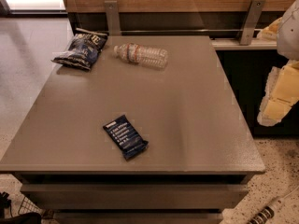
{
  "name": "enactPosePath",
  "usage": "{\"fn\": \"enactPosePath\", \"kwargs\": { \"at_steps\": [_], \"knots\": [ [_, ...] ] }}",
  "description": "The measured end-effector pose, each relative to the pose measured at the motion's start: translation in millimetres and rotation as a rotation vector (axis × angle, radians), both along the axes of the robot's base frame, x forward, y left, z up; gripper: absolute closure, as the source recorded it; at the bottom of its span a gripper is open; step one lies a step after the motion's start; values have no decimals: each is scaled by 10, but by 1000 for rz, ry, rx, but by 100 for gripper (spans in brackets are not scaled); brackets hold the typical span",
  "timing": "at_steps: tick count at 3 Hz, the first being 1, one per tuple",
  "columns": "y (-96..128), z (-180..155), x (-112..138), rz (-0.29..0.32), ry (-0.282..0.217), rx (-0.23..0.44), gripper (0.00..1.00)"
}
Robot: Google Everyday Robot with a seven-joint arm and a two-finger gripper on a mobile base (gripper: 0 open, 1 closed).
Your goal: Place water bottle upright
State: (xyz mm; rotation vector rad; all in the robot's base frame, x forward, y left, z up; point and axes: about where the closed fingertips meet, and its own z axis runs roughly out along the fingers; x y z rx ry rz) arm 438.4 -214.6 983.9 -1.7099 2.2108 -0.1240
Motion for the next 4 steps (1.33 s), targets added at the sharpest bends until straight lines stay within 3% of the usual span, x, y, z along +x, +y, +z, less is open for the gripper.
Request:
{"fn": "enactPosePath", "kwargs": {
  "at_steps": [1, 2, 3, 4],
  "knots": [
    [0, 1, 3, 0, 0, 0, 0],
    [15, 15, 428, -3, -44, -4, 0],
    [148, 91, 1285, -19, -142, 3, 0],
    [355, 140, 1917, -17, -205, 30, 0]
  ]
}}
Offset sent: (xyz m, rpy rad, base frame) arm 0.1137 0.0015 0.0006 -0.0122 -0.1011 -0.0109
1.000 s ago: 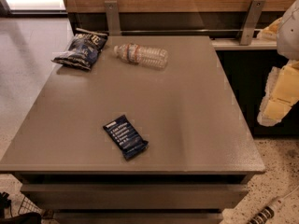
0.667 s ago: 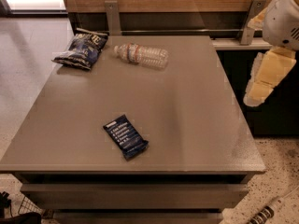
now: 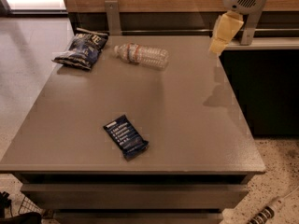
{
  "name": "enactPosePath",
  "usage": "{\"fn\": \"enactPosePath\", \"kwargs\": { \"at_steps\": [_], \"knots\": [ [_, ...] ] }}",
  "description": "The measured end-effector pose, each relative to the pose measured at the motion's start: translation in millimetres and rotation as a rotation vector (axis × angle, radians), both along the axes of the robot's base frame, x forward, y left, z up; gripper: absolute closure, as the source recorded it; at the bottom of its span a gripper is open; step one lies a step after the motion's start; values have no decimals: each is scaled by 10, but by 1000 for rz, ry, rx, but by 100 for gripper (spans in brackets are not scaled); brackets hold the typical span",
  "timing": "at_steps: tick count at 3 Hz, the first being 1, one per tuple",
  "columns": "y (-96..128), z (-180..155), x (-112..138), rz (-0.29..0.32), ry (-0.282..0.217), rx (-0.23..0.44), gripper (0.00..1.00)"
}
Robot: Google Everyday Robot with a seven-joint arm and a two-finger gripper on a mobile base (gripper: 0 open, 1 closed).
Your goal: Place water bottle upright
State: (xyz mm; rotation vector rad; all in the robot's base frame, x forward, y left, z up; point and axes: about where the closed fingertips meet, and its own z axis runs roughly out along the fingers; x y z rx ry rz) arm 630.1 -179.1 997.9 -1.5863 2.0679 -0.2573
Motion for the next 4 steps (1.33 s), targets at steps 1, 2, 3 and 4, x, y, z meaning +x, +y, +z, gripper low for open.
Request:
{"fn": "enactPosePath", "kwargs": {
  "at_steps": [1, 2, 3, 4],
  "knots": [
    [437, -224, 409, 36, 52, 51, 0],
    [830, -472, 686, 44, 136, 68, 0],
    [1212, -630, 915, 47, 206, 57, 0],
    [1229, -641, 926, 44, 203, 50, 0]
  ]
}}
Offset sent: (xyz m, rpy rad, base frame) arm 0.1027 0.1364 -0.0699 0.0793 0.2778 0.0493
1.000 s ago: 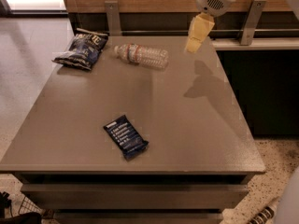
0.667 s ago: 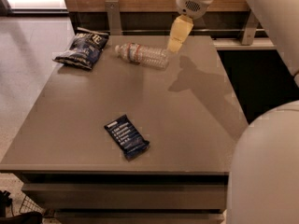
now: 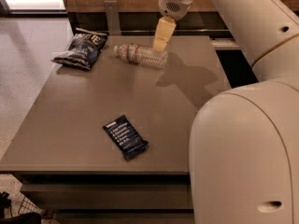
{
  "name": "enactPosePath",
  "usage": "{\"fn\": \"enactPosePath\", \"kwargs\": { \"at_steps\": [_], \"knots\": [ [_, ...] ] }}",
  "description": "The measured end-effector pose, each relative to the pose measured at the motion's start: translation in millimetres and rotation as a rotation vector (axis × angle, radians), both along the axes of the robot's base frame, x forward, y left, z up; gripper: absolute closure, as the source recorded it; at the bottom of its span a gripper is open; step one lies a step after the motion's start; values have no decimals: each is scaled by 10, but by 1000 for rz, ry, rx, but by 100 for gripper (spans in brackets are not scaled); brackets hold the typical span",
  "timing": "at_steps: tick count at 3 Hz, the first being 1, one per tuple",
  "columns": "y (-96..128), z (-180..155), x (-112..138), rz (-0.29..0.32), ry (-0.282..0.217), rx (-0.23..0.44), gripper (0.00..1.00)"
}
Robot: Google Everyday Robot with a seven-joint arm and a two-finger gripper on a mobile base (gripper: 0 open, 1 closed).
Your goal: Place water bottle upright
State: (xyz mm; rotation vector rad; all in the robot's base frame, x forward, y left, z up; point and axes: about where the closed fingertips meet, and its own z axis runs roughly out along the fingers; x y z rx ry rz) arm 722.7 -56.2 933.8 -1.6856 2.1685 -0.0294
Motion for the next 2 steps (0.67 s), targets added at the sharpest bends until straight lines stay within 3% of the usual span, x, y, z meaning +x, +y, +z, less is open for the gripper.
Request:
{"fn": "enactPosePath", "kwargs": {
  "at_steps": [1, 2],
  "knots": [
    [200, -111, 46, -33, -8, -121, 0],
    [671, -259, 156, -24, -21, -256, 0]
  ]
}}
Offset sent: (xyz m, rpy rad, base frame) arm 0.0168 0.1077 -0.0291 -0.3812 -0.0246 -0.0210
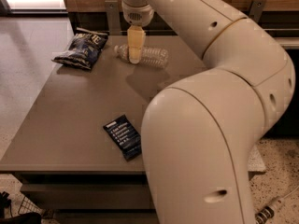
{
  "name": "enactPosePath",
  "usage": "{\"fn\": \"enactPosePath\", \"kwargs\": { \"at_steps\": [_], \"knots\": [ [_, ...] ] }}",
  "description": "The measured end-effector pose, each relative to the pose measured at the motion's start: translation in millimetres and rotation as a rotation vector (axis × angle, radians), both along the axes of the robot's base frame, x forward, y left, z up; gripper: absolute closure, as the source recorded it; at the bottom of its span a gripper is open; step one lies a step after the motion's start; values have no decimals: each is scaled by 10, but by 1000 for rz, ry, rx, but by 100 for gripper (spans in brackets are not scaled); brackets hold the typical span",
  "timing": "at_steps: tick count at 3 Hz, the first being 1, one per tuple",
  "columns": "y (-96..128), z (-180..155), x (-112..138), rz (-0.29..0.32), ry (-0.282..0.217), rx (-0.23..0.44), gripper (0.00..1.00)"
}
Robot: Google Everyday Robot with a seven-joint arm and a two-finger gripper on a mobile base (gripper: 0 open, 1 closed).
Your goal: Place water bottle upright
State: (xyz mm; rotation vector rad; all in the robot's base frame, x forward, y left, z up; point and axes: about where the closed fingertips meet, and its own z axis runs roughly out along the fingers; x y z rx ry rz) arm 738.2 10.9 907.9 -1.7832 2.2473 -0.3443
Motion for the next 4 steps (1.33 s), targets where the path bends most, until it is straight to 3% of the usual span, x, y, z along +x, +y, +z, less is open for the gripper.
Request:
{"fn": "enactPosePath", "kwargs": {
  "at_steps": [1, 3, 4],
  "knots": [
    [223, -142, 108, 7, 18, -26, 0],
    [45, -224, 276, -71, 44, 93, 0],
    [-7, -287, 324, -118, 60, 109, 0]
  ]
}}
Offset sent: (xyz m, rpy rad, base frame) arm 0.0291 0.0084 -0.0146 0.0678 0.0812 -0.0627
